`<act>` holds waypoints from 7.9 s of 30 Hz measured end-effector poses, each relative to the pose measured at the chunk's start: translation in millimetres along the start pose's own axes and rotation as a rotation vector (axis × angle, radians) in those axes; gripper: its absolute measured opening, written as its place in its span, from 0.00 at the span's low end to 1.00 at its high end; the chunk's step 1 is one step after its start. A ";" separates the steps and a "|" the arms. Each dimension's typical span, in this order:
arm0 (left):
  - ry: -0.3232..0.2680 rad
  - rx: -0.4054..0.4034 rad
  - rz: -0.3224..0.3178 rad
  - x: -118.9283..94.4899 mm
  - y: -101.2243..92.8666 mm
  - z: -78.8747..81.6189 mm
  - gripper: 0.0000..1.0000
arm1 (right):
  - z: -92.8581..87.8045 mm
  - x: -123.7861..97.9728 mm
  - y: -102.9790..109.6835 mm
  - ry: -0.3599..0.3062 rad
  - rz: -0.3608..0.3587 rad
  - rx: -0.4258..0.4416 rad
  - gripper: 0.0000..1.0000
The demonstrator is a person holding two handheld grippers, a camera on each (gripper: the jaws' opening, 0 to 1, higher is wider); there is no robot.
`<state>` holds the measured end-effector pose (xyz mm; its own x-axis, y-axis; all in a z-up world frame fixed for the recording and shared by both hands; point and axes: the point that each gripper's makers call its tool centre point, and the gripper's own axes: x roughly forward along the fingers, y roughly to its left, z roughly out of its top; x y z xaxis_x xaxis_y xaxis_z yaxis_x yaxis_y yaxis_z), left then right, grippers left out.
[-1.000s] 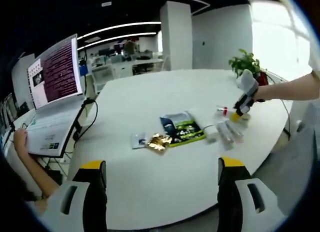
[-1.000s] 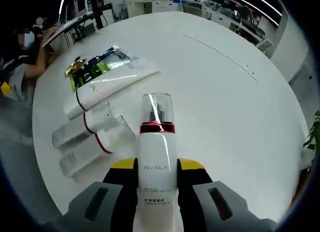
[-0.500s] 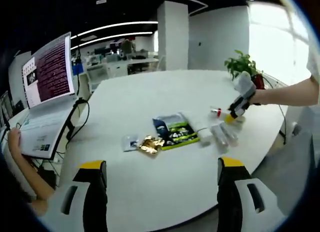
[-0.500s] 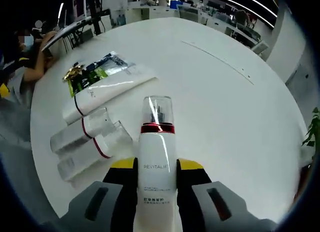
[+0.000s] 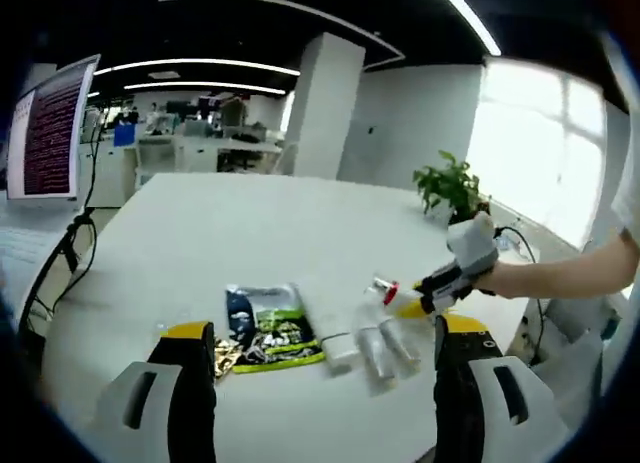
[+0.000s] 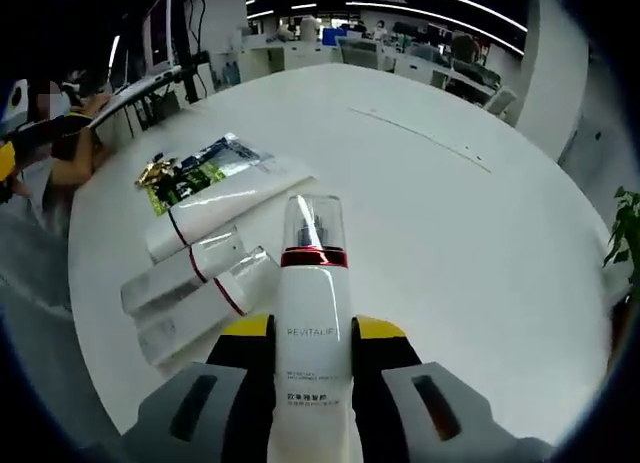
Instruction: Arrange the skincare products in the storage area until every visible bottle or jar stands upright without overlapping.
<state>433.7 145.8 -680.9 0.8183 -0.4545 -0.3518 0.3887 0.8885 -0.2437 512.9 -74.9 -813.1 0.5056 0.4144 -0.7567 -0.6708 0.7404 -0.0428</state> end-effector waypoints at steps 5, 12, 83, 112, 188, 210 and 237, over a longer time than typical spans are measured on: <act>0.009 -0.020 -0.071 16.3 -26.4 -0.5 0.84 | 10.9 -14.3 2.4 -0.076 -0.029 0.026 0.27; 0.027 -0.009 -0.133 30.9 -53.3 -0.9 0.82 | 28.8 -36.7 11.3 -0.173 -0.067 0.033 0.27; 0.113 0.159 -0.630 90.7 -191.7 -15.3 0.23 | 30.4 -118.0 73.9 -0.439 -0.019 0.036 0.29; 0.222 0.635 -0.872 89.5 -187.7 -66.1 0.21 | 0.1 -84.1 90.5 -0.444 0.152 -0.250 0.31; 0.138 0.555 -0.902 190.9 -153.8 -33.1 0.28 | 37.6 -14.5 0.0 -0.388 0.249 -0.269 0.32; 0.192 0.432 -0.759 161.8 -130.5 -23.0 0.54 | 31.4 -42.0 15.0 -0.365 0.178 -0.175 0.56; 0.168 0.257 -0.391 70.9 -48.4 -39.8 0.89 | 30.4 -90.8 60.1 -0.444 0.062 0.096 0.86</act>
<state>456.1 68.1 -730.0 0.5193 -0.7415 -0.4248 0.7619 0.6269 -0.1628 443.1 -52.0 -727.1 0.6634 0.6311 -0.4020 -0.6649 0.7436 0.0702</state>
